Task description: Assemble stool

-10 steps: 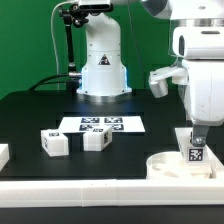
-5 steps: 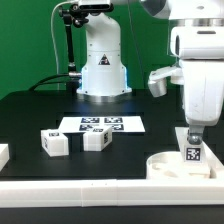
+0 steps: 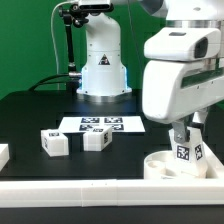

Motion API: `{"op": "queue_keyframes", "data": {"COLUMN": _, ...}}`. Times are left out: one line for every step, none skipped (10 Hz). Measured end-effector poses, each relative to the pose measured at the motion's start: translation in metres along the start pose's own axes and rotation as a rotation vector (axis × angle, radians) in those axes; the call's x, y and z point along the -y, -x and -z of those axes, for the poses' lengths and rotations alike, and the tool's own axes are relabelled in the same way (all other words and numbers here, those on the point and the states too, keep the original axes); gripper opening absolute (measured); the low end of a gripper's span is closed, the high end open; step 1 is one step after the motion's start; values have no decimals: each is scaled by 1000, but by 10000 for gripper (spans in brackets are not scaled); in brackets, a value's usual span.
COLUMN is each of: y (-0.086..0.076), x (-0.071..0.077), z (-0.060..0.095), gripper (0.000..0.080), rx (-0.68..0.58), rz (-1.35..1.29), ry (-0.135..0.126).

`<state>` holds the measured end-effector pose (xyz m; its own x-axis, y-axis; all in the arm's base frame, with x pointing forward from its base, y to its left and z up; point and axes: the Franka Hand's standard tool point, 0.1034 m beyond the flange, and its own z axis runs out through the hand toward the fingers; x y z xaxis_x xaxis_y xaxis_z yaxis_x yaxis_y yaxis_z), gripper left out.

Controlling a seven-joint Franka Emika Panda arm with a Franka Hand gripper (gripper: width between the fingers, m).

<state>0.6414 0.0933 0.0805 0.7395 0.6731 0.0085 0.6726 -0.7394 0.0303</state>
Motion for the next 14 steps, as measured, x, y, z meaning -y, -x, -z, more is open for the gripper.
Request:
{"op": "queue_keyframes", "data": {"y": -1, "x": 2, "z": 0, "gripper": 340, "rx": -1, "rz": -83, "ry": 0}}
{"op": "queue_keyframes", "data": {"y": -2, "x": 2, "z": 0, "gripper": 340, "rx": -4, "rz": -193, "ry": 1}}
{"op": "queue_keyframes", "data": {"y": -3, "x": 3, "z": 0, "gripper": 340, "rx": -9, "rz": -278, "ry": 3}}
{"op": "queue_keyframes", "data": {"y": -5, "x": 1, "z": 0, "gripper": 340, "rx": -26, "rz": -300, "ry": 12}}
{"op": "queue_keyframes", "data": {"y": -5, "x": 2, "z": 0, "gripper": 340, "rx": -26, "rz": -362, "ry": 10}}
{"op": "queue_keyframes", "data": {"y": -5, "x": 2, "z": 0, "gripper": 340, "rx": -26, "rz": -441, "ry": 8}}
{"op": "queue_keyframes", "data": {"y": -5, "x": 2, "z": 0, "gripper": 340, "rx": -27, "rz": -518, "ry": 5}}
{"op": "queue_keyframes", "data": {"y": -5, "x": 3, "z": 0, "gripper": 340, "rx": -27, "rz": -589, "ry": 2}}
{"op": "queue_keyframes", "data": {"y": -5, "x": 3, "z": 0, "gripper": 340, "rx": -28, "rz": -626, "ry": -2}}
{"op": "queue_keyframes", "data": {"y": -5, "x": 5, "z": -1, "gripper": 340, "rx": -31, "rz": -797, "ry": -23}}
{"op": "queue_keyframes", "data": {"y": -5, "x": 7, "z": -1, "gripper": 340, "rx": -31, "rz": -935, "ry": -41}}
{"op": "queue_keyframes", "data": {"y": -5, "x": 7, "z": -1, "gripper": 340, "rx": -33, "rz": -1039, "ry": -59}}
{"op": "queue_keyframes", "data": {"y": -5, "x": 6, "z": -1, "gripper": 340, "rx": -41, "rz": -1134, "ry": -83}}
{"op": "queue_keyframes", "data": {"y": -6, "x": 7, "z": -1, "gripper": 340, "rx": -46, "rz": -1266, "ry": -93}}
